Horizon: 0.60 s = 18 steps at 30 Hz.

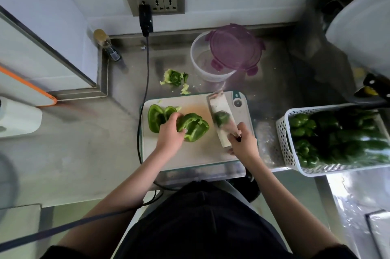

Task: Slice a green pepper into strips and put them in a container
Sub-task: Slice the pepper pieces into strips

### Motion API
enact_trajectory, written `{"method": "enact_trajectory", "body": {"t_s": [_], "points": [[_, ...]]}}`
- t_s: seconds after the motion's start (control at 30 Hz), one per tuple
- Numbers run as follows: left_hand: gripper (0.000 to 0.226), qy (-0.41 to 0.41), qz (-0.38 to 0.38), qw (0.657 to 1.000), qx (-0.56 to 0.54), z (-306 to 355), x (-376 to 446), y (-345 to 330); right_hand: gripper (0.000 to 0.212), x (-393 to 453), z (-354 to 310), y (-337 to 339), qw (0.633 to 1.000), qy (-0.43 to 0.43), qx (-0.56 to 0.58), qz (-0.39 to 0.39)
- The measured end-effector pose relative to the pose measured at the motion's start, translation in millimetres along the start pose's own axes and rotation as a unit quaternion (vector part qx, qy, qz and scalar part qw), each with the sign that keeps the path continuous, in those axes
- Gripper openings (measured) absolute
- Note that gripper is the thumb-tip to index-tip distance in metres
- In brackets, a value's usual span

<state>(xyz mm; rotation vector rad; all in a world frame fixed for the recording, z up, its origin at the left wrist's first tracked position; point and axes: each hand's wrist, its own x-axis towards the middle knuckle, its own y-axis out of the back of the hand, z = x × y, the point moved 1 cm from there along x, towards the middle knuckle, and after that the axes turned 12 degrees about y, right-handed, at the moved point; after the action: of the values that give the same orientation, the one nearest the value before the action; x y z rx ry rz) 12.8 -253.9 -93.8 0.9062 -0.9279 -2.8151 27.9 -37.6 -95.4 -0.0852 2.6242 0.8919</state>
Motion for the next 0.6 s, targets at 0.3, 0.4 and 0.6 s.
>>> {"method": "enact_trajectory", "body": {"t_s": [0.3,0.4,0.6], "points": [[0.042,0.014,0.011,0.999,-0.045,1.3,6.8,2.5,0.048,-34.4,23.5,34.7,0.982,0.072,-0.152,-0.081],[0.038,-0.012,0.027,1.000,-0.002,-0.4,9.3,3.5,0.046,-32.7,16.7,19.9,0.973,0.073,-0.203,-0.080],[0.037,-0.011,0.062,0.998,0.019,-6.3,10.6,2.7,0.040,-36.7,9.2,0.4,0.972,0.058,-0.225,-0.046]]}}
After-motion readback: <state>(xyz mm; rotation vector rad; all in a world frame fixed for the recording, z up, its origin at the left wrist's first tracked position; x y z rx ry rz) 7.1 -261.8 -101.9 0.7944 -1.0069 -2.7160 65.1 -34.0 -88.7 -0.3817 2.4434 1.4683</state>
